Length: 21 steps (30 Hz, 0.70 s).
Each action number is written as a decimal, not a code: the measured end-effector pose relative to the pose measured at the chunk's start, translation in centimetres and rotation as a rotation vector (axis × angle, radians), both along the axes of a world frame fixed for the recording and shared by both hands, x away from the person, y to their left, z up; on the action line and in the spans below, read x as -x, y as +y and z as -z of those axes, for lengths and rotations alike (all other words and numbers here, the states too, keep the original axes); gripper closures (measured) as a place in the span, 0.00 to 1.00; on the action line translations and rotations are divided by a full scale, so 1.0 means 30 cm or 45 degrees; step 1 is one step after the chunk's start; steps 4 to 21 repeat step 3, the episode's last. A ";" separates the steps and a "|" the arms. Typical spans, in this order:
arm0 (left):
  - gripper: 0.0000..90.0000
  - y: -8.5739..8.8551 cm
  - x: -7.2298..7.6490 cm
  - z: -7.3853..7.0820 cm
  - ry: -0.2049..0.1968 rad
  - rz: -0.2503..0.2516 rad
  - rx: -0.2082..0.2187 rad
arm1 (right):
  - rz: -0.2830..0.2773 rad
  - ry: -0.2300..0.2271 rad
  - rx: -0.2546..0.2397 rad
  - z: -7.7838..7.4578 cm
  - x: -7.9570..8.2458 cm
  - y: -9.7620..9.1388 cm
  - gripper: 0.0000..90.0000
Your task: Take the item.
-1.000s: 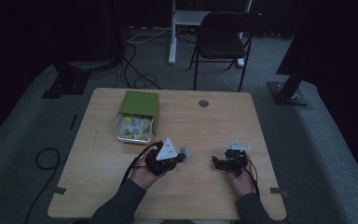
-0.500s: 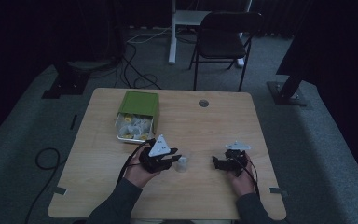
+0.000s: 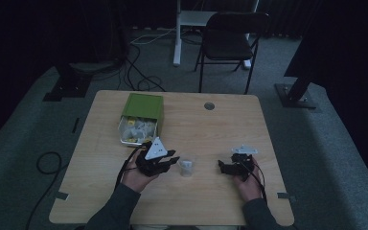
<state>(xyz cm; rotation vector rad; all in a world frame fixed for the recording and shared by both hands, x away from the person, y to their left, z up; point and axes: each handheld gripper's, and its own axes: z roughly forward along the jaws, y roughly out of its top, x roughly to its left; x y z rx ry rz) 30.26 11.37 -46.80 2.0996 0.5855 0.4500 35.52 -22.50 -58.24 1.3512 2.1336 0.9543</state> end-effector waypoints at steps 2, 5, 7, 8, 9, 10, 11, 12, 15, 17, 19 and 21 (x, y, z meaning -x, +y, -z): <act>0.79 0.016 -0.002 0.002 0.002 -0.019 0.001 | 0.000 0.000 0.000 0.000 0.000 0.000 0.15; 0.79 0.022 -0.002 0.001 0.002 -0.025 0.003 | 0.000 0.000 0.000 0.000 0.000 0.000 0.15; 0.79 0.022 -0.002 0.001 0.002 -0.025 0.003 | 0.000 0.000 0.000 0.000 0.000 0.000 0.15; 0.79 0.022 -0.002 0.001 0.002 -0.025 0.003 | 0.000 0.000 0.000 0.000 0.000 0.000 0.15; 0.79 0.022 -0.002 0.001 0.002 -0.025 0.003 | 0.000 0.000 0.000 0.000 0.000 0.000 0.15; 0.79 0.022 -0.002 0.001 0.002 -0.025 0.003 | 0.000 0.000 0.000 0.000 0.000 0.000 0.15; 0.79 0.022 -0.002 0.001 0.002 -0.025 0.003 | 0.000 0.000 0.000 0.000 0.000 0.000 0.15; 0.79 0.022 -0.002 0.001 0.002 -0.025 0.003 | 0.000 0.000 0.000 0.000 0.000 0.000 0.15; 0.79 0.022 -0.002 0.001 0.002 -0.025 0.003 | 0.000 0.000 0.000 0.000 0.000 0.000 0.15; 0.79 0.022 -0.002 0.001 0.002 -0.025 0.003 | 0.000 0.000 0.000 0.000 0.000 0.000 0.15; 0.79 0.022 -0.002 0.001 0.002 -0.025 0.003 | 0.000 0.000 0.000 0.000 0.000 0.000 0.15; 0.79 0.022 -0.002 0.001 0.002 -0.025 0.003 | 0.000 0.000 0.000 0.000 0.000 0.000 0.15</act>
